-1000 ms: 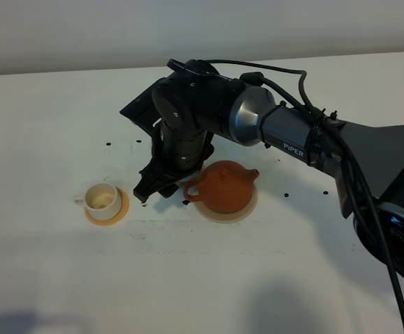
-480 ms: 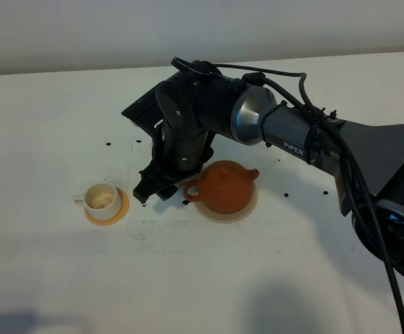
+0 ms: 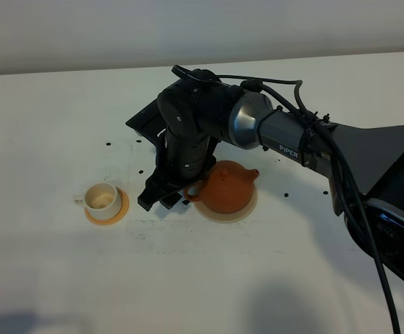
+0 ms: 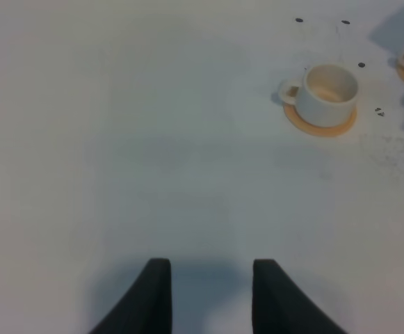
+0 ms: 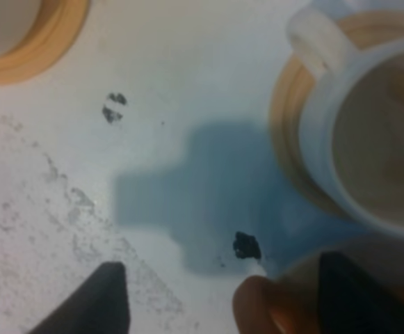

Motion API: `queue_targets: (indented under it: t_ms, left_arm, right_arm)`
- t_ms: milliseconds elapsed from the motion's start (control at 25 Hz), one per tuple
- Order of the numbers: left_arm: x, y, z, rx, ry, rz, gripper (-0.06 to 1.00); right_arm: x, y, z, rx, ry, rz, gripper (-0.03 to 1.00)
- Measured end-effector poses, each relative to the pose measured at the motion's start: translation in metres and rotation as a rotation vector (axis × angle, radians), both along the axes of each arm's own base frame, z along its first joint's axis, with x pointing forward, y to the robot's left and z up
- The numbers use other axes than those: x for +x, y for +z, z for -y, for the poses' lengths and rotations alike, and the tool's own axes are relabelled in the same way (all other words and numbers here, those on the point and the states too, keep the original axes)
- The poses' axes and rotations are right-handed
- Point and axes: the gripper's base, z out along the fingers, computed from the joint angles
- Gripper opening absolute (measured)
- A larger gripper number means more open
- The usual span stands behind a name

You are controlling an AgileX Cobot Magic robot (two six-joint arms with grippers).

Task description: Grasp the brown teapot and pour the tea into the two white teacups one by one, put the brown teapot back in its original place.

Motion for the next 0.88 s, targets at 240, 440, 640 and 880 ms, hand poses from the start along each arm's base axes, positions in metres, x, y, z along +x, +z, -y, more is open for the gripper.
queue_targets:
  t_ms: [240, 440, 640, 880]
  left_arm:
    - [0.0000, 0.0000, 0.0000, 0.000, 0.000, 0.000, 0.30]
    - [0.0000, 0.0000, 0.0000, 0.000, 0.000, 0.000, 0.30]
    - [0.0000, 0.0000, 0.0000, 0.000, 0.000, 0.000, 0.30]
    - [0.0000, 0.0000, 0.0000, 0.001, -0.001, 0.000, 0.30]
  right_arm:
    - [-0.0023, -0.0001, 0.0001, -0.002, 0.014, -0.023, 0.56]
    - [-0.0046, 0.0010, -0.0005, 0.006, 0.027, -0.044, 0.56]
    - [-0.0067, 0.0079, 0.0006, 0.006, 0.028, -0.052, 0.56]
    - [-0.0070, 0.0080, 0.0002, 0.006, 0.029, -0.052, 0.56]
